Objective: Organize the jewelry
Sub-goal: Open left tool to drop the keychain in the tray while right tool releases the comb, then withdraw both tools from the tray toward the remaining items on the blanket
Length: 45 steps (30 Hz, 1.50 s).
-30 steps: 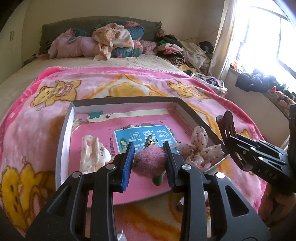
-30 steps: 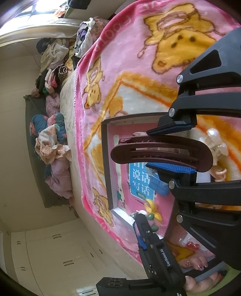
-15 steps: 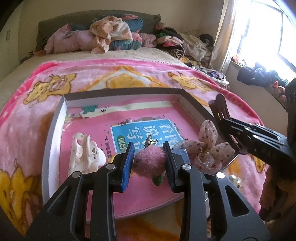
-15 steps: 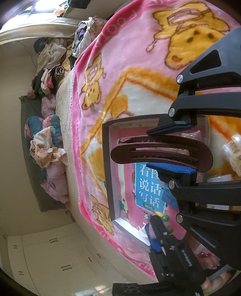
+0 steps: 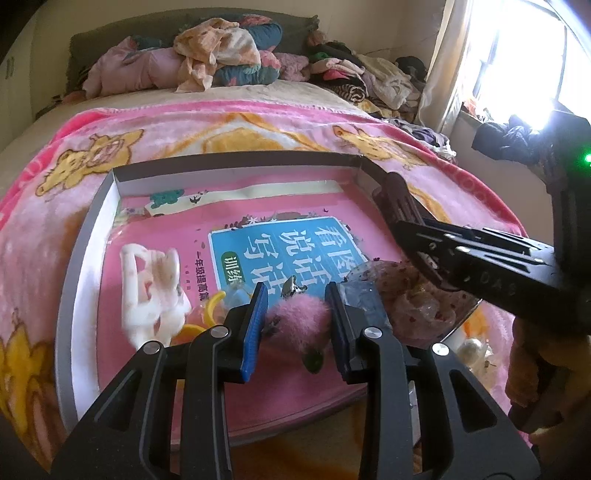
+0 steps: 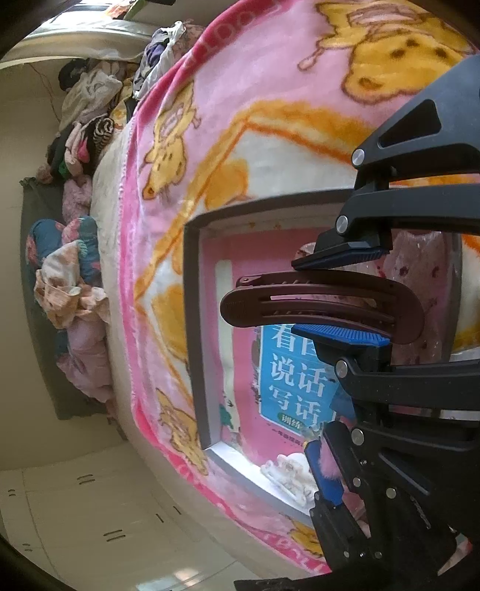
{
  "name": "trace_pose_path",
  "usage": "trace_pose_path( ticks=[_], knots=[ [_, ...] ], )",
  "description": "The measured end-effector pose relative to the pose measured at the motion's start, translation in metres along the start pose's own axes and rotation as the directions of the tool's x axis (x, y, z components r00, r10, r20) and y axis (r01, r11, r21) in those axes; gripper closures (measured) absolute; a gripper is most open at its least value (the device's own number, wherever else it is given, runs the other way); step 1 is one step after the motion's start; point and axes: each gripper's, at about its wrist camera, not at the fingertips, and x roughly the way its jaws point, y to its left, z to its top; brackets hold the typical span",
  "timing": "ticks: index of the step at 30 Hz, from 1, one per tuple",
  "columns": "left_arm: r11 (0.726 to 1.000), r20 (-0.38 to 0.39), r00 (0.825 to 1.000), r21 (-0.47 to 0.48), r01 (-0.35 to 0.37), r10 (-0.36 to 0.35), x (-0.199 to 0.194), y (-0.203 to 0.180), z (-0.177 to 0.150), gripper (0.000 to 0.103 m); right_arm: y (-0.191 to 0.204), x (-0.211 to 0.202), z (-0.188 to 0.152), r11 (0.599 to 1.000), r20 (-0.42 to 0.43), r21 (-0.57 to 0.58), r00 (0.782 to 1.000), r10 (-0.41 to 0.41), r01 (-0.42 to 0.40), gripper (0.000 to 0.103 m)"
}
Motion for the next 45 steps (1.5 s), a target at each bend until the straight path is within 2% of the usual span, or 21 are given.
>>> trace_pose_path(
  ticks=[7,17,22,24,28,35,37,40,42,43,45],
  knots=[
    [1.0,-0.003,1.0,-0.002,-0.001,0.001,0.002,0.001,0.0,0.079,-0.001,0.01,-0.005,1.0,-0.023,0.021,1.0,-0.006,0.007,0.077],
    [1.0,-0.001,1.0,-0.006,-0.007,0.007,0.002,0.002,0.0,0.074,-0.006,0.003,-0.008,0.999,-0.002,0.052,1.0,0.001,-0.001,0.075],
    [1.0,0.001,1.0,-0.008,-0.011,0.011,0.001,0.003,-0.001,0.073,-0.012,-0.01,-0.011,0.998,0.032,0.065,0.999,0.009,-0.011,0.066],
    [1.0,0.0,1.0,-0.009,-0.01,0.01,0.001,0.003,0.0,0.071,-0.014,-0.016,-0.012,0.998,0.041,0.064,0.999,0.004,-0.007,0.064],
    [1.0,0.003,1.0,-0.008,-0.014,0.014,-0.001,0.004,-0.002,0.067,-0.017,-0.027,-0.015,0.998,0.065,0.066,0.998,0.0,-0.004,0.055],
    [1.0,0.024,0.999,-0.008,-0.029,0.029,-0.012,0.001,-0.003,0.045,-0.017,-0.05,-0.023,0.999,0.113,0.053,0.993,-0.012,0.006,0.038],
    [0.999,0.033,0.999,-0.009,-0.031,0.031,-0.016,0.0,-0.003,0.04,-0.018,-0.057,-0.025,0.999,0.132,0.052,0.991,-0.02,0.013,0.028],
    [0.999,0.047,0.998,-0.012,-0.036,0.037,-0.023,-0.002,-0.003,0.038,-0.02,-0.067,-0.027,0.998,0.152,0.056,0.988,-0.02,0.011,0.021],
    [0.999,0.055,0.997,-0.014,-0.045,0.045,-0.028,-0.003,-0.004,0.03,-0.022,-0.073,-0.029,0.998,0.161,0.061,0.987,-0.022,0.012,0.017],
    [0.999,0.061,0.997,-0.016,-0.045,0.046,-0.031,-0.003,-0.004,0.022,-0.023,-0.075,-0.03,0.998,0.164,0.063,0.986,-0.022,0.012,0.017],
    [0.999,0.069,0.997,-0.015,-0.043,0.044,-0.035,-0.005,-0.004,0.021,-0.024,-0.08,-0.032,0.998,0.168,0.068,0.986,-0.022,0.011,0.016]
  ],
)
